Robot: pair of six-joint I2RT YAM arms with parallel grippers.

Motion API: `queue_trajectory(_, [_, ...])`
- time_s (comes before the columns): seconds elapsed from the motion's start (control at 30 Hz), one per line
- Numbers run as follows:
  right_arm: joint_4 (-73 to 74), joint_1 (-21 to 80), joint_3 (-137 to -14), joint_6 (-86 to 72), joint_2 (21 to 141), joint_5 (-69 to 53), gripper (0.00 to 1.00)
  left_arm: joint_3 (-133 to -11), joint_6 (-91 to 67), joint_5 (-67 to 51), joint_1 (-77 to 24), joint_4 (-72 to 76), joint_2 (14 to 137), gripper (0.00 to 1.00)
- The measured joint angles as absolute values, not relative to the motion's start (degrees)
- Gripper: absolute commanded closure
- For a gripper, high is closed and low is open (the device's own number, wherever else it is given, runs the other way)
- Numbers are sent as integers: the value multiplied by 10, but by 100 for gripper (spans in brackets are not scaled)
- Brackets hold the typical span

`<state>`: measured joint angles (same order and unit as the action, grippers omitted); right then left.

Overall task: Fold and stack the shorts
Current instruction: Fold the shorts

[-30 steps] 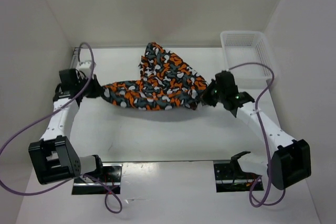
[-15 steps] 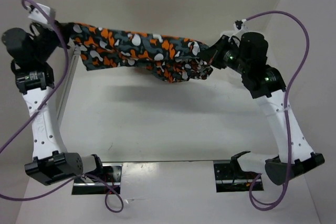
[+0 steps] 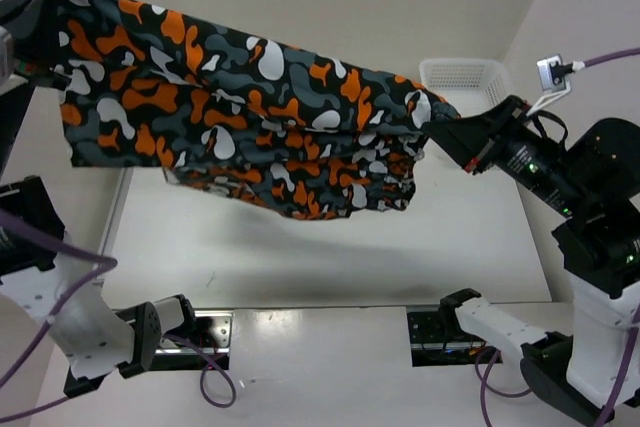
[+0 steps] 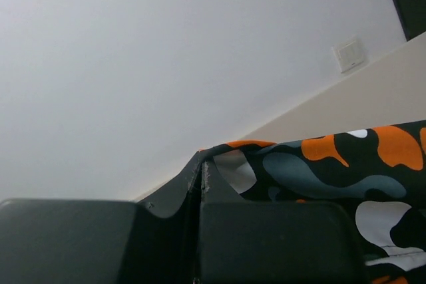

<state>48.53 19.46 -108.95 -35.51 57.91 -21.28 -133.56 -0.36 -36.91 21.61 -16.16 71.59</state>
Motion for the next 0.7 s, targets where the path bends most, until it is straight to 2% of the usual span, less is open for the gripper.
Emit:
queue_trajectory(0.13, [477,195,-1000,-375,533,-216,100,-1279,-3,-386,214,-144,681,100])
queue_trajectory(0.3, [434,194,-839,-404,540,-211,100,-1070,-5,-435,211,-85,674,100])
queue_trajectory(0.4, [394,189,-762,-419,591,-206,100,-951,-7,-451,208,-87,742,100])
queue_trajectory(0.43, [376,188,-743,-423,617,-204,100,-924,-8,-450,205,-88,775,91])
queue_trajectory(0.47, [359,187,-728,-426,647,-200,100,-894,-7,-444,201,-90,816,76])
queue_trajectory(0.5, [346,185,-717,-426,682,-194,100,-872,-4,-432,199,-93,850,57])
queue_trajectory(0.53, [334,183,-708,-425,717,-187,100,-852,-5,-425,197,-101,887,23])
queue_trajectory(0.57, [325,182,-703,-426,753,-181,100,-837,-1,-418,195,-107,917,18])
queue_trajectory(0.63, [302,178,-704,-423,825,-170,100,-818,-5,-406,192,-121,966,16])
queue_trajectory(0.7, [281,176,-714,-419,903,-161,100,-813,-7,-394,184,-135,994,45])
